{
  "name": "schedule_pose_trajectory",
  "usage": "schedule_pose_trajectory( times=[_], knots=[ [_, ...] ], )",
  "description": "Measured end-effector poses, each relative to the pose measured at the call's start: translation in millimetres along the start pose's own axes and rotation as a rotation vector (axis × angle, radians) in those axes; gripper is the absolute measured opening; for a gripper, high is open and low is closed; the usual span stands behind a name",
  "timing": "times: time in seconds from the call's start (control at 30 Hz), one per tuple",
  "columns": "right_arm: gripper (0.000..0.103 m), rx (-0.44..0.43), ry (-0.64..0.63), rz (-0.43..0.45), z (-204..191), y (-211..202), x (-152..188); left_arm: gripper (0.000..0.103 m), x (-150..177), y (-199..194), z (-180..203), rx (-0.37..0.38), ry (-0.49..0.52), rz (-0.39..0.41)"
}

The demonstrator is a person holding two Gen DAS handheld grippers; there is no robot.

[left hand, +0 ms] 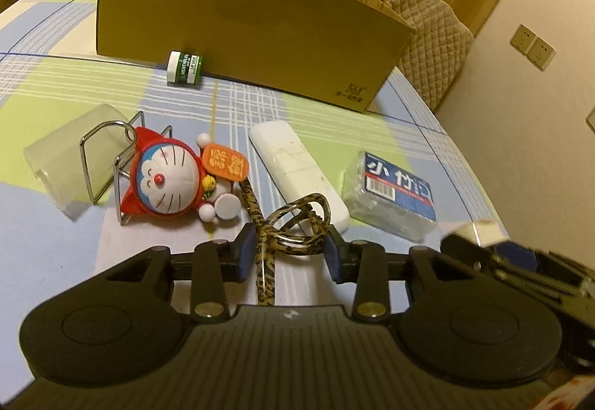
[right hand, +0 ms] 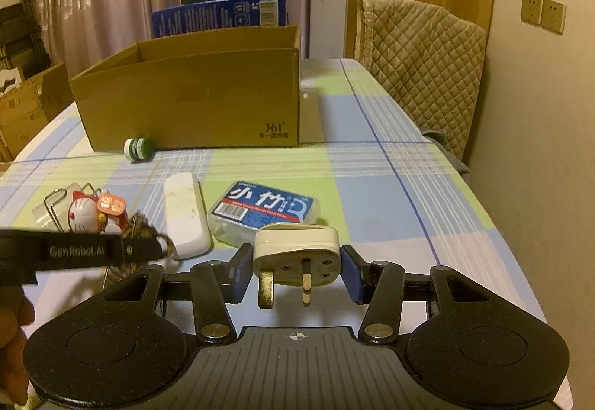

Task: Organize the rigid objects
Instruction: 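Lift the plug with right gripper while left grasps the cord and lifts it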

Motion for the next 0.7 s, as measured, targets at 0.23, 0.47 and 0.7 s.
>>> schedule_pose_trajectory(
  times=[0.23, 0.47, 0.7],
  knots=[
    [0.047, -0.01, 0.019, 0.038, -5, -10, -11, 0.033, -1, -25, 10, 0.015, 0.078, 0.015],
    [0.047, -0.04, 0.037, 0.081, -9, -25, -31, 0.033, -26, -63, 25, 0.023, 0.183, 0.081],
    [0.047, -0.101, 0.04, 0.155, -18, -36, -73, 0.033, -72, -91, 21, -0.018, 0.231, 0.148]
  ],
)
Point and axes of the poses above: each gripper's, at about its wrist camera, not at the fingertips, and y roughly the way its jaws point, z to its right, x to its underside, the point moved 8 cm from there along y, roughly the way its jaws point, and after that the axes turned 2 degrees about -z, right-handed, at the moved point
